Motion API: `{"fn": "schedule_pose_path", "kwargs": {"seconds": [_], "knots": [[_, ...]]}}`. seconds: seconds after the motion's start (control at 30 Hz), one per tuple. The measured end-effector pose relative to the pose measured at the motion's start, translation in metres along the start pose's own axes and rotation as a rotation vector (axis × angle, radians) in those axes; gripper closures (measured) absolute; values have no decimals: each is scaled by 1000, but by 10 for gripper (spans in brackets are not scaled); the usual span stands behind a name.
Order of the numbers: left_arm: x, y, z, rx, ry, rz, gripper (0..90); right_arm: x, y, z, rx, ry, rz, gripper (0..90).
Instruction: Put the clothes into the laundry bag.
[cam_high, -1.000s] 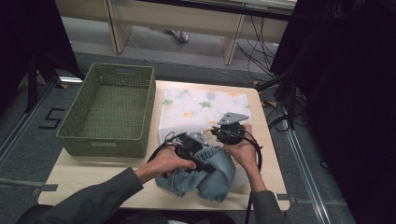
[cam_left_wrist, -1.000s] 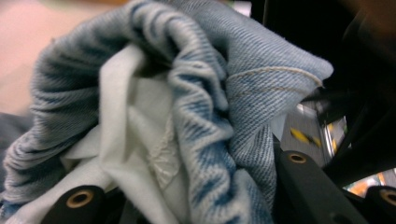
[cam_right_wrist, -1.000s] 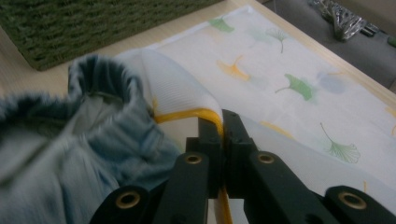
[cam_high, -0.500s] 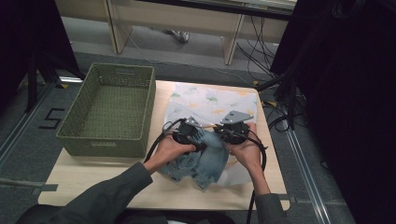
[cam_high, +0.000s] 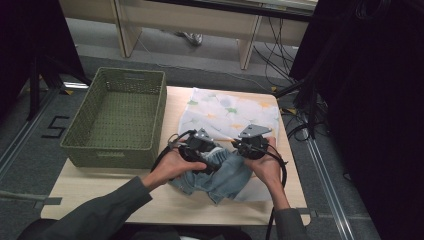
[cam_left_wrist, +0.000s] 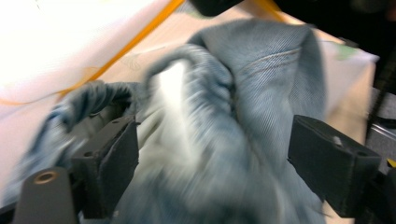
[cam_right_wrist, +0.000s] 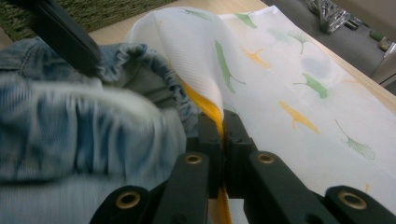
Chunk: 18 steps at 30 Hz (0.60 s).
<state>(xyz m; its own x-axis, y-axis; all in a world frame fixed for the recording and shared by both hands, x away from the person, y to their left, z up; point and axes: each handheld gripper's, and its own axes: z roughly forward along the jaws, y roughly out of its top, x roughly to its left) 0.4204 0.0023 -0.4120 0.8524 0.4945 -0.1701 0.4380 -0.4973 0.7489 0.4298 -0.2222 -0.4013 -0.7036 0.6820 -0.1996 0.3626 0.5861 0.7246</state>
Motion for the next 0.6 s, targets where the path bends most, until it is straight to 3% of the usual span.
{"fn": "schedule_pose_path", "kwargs": {"seconds": [0.03,0.07,0.1,0.17,0.2,0.27,0.3,0.33,0.37,0.4,0.43,0.5,0.53,0.57,0.6], "knots": [[-1,0,-7,-6,-9,-18,156,1,0,0,2,0,3,891],[1,-1,-15,-14,5,14,154,0,0,1,-1,3,-5,891],[6,-5,-23,-13,71,58,148,0,1,2,-4,0,2,890],[11,-8,-24,-1,96,44,147,1,1,1,-5,-4,-9,890],[16,-11,-24,14,101,15,147,1,1,1,-8,-12,-10,890],[25,-16,-17,51,117,33,147,1,2,0,-4,0,1,889],[32,-22,-2,84,150,21,147,1,2,1,-6,9,7,889],[32,-22,-2,84,150,21,143,1,2,1,-6,9,7,889],[38,-25,8,119,115,6,143,0,2,1,-9,11,-19,889],[42,-27,15,148,80,-10,151,2,2,1,-1,6,7,889],[43,-31,34,150,10,-51,311,2,3,3,-13,4,0,889],[42,-32,41,158,3,-37,513,4,4,4,-14,2,-13,889],[39,-32,47,144,-12,-59,513,4,4,4,-14,2,-13,889],[36,-30,50,129,-29,-73,600,7,5,3,-8,12,-6,889],[33,-27,50,126,-34,-49,638,8,7,2,-14,12,-16,889]]}}
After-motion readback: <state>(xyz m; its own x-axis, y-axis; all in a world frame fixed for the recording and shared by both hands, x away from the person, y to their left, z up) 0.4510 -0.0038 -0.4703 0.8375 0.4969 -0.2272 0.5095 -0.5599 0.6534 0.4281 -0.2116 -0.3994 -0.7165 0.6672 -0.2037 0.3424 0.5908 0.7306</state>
